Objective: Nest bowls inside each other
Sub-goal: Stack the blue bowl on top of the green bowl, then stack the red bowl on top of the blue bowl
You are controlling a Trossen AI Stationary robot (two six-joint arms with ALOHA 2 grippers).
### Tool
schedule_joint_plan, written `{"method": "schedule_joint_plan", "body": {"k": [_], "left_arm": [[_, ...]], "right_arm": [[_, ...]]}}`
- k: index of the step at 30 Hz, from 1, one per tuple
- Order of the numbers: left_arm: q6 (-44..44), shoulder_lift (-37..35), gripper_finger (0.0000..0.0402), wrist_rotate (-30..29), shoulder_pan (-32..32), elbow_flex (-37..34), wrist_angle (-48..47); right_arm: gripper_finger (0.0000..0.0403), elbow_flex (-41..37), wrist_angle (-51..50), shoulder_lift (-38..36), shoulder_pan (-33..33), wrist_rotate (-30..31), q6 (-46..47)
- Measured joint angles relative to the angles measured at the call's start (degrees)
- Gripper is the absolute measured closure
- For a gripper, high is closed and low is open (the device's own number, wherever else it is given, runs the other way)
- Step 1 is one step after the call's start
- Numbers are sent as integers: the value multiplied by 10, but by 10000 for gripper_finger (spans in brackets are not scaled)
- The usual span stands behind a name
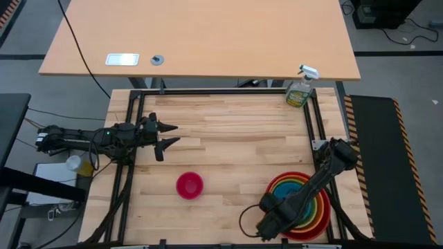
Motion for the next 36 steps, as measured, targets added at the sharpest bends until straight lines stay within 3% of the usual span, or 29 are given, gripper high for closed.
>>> {"method": "schedule_joint_plan", "body": {"k": [3,6,10,13,16,21,23,27,32,36], "left_arm": [[-1,0,170,0,0,0,-1],[-1,0,170,0,0,0,-1],[-3,0,170,37,0,0,-8],[-5,0,170,71,0,0,-15],[-8,0,170,109,0,0,-39],[-5,9,170,254,-1,0,-128],[-19,22,170,284,-6,0,-144],[-40,67,170,288,-45,0,-123],[-17,126,170,253,-70,32,-100],[-22,162,170,234,-82,76,-156]], "right_arm": [[256,5,1,-15,-10,-55,15],[243,25,-5,-34,-19,-61,39],[244,65,-12,-49,-41,49,37],[245,84,1,-44,-75,137,-16],[245,83,40,-19,-117,180,-113],[245,82,108,12,-179,235,-269],[245,82,113,13,-194,266,-315],[245,82,167,12,-216,325,-397],[245,82,304,42,-250,292,-445],[245,81,416,86,-261,277,-481]]}}
